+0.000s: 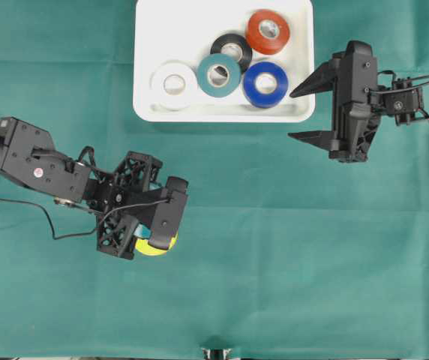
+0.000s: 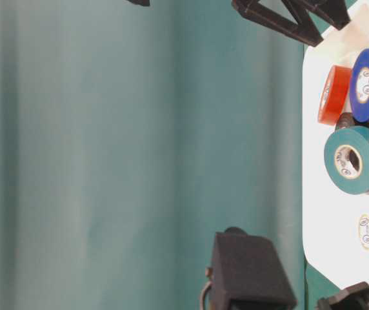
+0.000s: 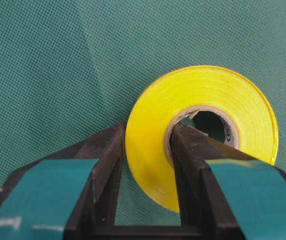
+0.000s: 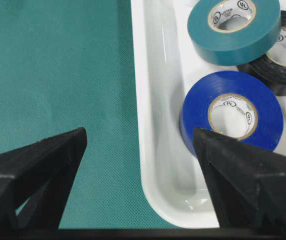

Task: Put the tape alternately from left to right into the white case.
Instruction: 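Lower the left gripper into the yellow roll's hole and close, then carry the yellow roll into the tray's upper left corner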

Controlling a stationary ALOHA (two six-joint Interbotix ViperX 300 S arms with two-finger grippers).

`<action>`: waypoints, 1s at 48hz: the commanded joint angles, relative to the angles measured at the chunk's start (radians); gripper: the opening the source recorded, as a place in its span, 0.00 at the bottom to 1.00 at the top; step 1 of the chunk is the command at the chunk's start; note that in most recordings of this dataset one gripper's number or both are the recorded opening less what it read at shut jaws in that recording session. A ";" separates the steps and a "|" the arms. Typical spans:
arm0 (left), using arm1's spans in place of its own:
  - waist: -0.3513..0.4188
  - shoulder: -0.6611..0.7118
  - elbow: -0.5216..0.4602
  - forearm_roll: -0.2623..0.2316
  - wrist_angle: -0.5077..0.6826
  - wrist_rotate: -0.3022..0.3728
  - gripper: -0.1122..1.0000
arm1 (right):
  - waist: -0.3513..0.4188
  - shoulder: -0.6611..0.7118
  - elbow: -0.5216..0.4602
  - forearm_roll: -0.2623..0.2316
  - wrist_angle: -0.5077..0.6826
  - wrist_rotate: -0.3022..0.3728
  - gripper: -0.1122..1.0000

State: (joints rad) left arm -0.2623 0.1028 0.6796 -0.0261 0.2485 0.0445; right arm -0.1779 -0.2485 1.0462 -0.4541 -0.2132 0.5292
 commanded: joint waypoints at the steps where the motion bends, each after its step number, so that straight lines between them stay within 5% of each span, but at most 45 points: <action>1: -0.009 -0.055 -0.028 0.000 -0.003 -0.002 0.32 | 0.000 -0.017 -0.006 -0.002 -0.005 0.002 0.82; 22: 0.014 -0.150 -0.057 0.003 0.064 0.003 0.32 | 0.002 -0.017 -0.006 -0.002 -0.005 0.002 0.82; 38: 0.161 -0.153 -0.061 0.003 0.066 0.012 0.32 | 0.002 -0.017 -0.003 -0.002 -0.005 0.002 0.83; 48: 0.281 -0.153 -0.083 0.005 0.066 0.087 0.32 | 0.002 -0.017 0.003 -0.002 -0.009 0.002 0.82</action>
State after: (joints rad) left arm -0.0245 -0.0215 0.6289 -0.0245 0.3175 0.1104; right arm -0.1795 -0.2485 1.0538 -0.4541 -0.2132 0.5292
